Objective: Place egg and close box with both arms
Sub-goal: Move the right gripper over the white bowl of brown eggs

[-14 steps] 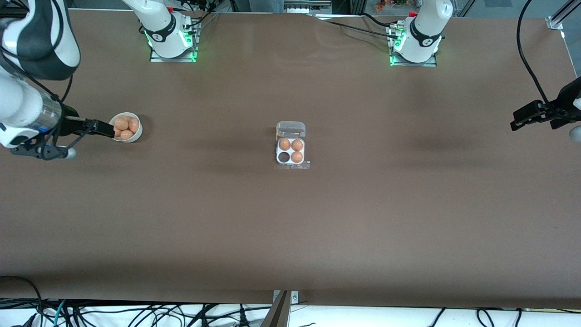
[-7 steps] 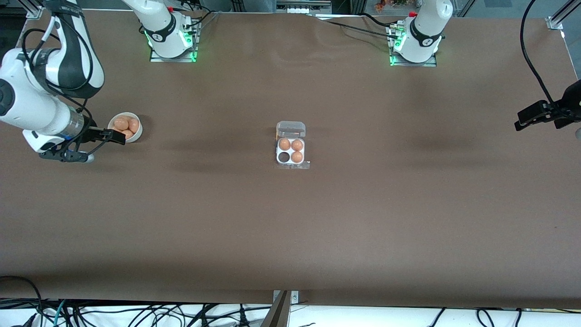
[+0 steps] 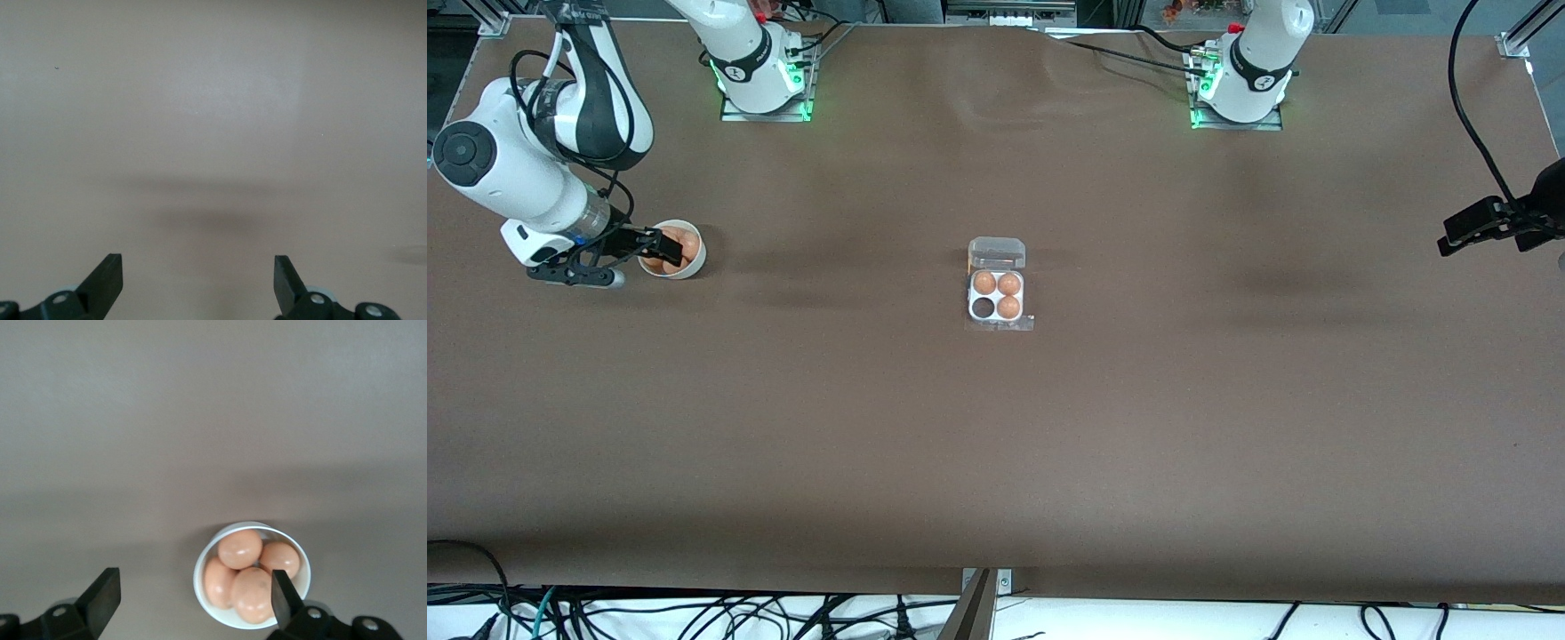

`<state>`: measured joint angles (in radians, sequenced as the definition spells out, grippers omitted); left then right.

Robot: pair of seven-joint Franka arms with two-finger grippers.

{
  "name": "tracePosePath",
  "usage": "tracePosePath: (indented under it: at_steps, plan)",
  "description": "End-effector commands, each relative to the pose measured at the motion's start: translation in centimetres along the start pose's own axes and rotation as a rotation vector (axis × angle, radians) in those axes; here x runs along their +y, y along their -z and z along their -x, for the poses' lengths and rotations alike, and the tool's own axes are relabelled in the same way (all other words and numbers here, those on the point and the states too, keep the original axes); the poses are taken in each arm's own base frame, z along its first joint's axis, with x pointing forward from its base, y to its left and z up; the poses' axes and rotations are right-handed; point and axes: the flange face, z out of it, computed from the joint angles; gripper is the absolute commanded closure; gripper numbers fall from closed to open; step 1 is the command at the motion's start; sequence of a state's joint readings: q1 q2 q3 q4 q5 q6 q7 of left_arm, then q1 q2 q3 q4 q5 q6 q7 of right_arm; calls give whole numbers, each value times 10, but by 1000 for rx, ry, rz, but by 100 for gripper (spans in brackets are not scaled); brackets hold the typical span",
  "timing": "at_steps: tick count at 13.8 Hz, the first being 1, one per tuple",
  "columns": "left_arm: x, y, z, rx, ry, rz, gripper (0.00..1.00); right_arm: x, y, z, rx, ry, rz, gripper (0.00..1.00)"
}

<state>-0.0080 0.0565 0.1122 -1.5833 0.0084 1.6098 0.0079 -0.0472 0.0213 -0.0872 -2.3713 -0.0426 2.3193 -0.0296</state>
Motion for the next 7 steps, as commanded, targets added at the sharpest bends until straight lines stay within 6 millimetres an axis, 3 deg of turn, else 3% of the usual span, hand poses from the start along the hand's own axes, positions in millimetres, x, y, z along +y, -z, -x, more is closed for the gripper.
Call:
tracePosePath:
  at_steps: [1, 4, 7]
  plan:
    - [0, 6, -4, 7, -6, -14, 0, 27, -18, 14, -2, 50, 2, 0]
    - [0, 6, -4, 4, -4, -14, 0, 38, -43, 25, -64, 66, -6, 0]
    - [1, 7, -3, 5, -6, -14, 0, 37, -55, 32, -93, 67, -9, 0]
